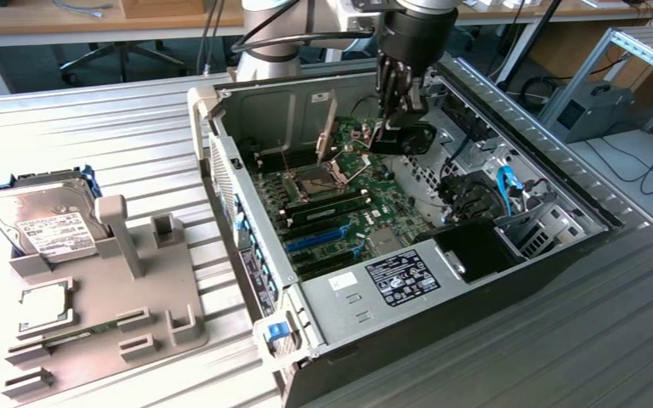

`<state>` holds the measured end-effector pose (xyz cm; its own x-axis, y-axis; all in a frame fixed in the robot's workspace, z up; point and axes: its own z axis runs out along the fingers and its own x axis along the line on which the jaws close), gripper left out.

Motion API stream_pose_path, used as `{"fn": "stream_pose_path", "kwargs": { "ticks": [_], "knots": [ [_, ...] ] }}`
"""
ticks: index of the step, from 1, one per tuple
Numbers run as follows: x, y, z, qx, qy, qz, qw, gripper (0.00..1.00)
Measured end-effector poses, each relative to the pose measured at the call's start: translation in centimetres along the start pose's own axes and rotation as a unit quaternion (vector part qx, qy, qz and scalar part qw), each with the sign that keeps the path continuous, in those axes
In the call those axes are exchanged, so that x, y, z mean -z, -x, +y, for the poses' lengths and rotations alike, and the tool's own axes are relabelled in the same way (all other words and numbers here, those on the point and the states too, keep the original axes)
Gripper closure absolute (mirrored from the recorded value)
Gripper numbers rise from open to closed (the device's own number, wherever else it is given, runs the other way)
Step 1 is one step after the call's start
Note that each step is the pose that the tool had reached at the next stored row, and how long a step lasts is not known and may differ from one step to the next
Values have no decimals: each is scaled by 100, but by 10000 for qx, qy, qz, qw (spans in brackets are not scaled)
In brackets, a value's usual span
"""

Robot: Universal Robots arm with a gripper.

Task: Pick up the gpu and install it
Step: 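Insert the gpu into the slot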

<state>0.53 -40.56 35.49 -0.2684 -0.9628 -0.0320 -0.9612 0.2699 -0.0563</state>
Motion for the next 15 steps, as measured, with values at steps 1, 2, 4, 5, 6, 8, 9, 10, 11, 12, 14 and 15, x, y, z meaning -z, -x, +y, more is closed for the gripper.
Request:
{"fn": "stream_pose_path", "kwargs": {
  "ticks": [1,2,4,5,6,8,9,10,11,12,14,15],
  "knots": [
    [0,0,0,28,1,-2,10000,74],
    [0,0,0,57,2,-3,10000,74],
    [-1,0,0,122,4,-7,9999,74],
    [-1,0,0,159,5,-9,9999,74],
    [-1,0,0,208,7,-12,9998,74],
    [-1,0,0,283,9,-16,9996,74],
    [-2,0,0,348,11,-20,9994,74],
    [-2,0,0,381,12,-21,9993,74],
    [-2,0,0,415,13,-23,9991,74],
    [-3,0,0,451,15,-26,9990,74],
    [-3,0,0,516,17,-29,9987,74],
    [-3,0,0,550,18,-31,9985,74]
  ]
}}
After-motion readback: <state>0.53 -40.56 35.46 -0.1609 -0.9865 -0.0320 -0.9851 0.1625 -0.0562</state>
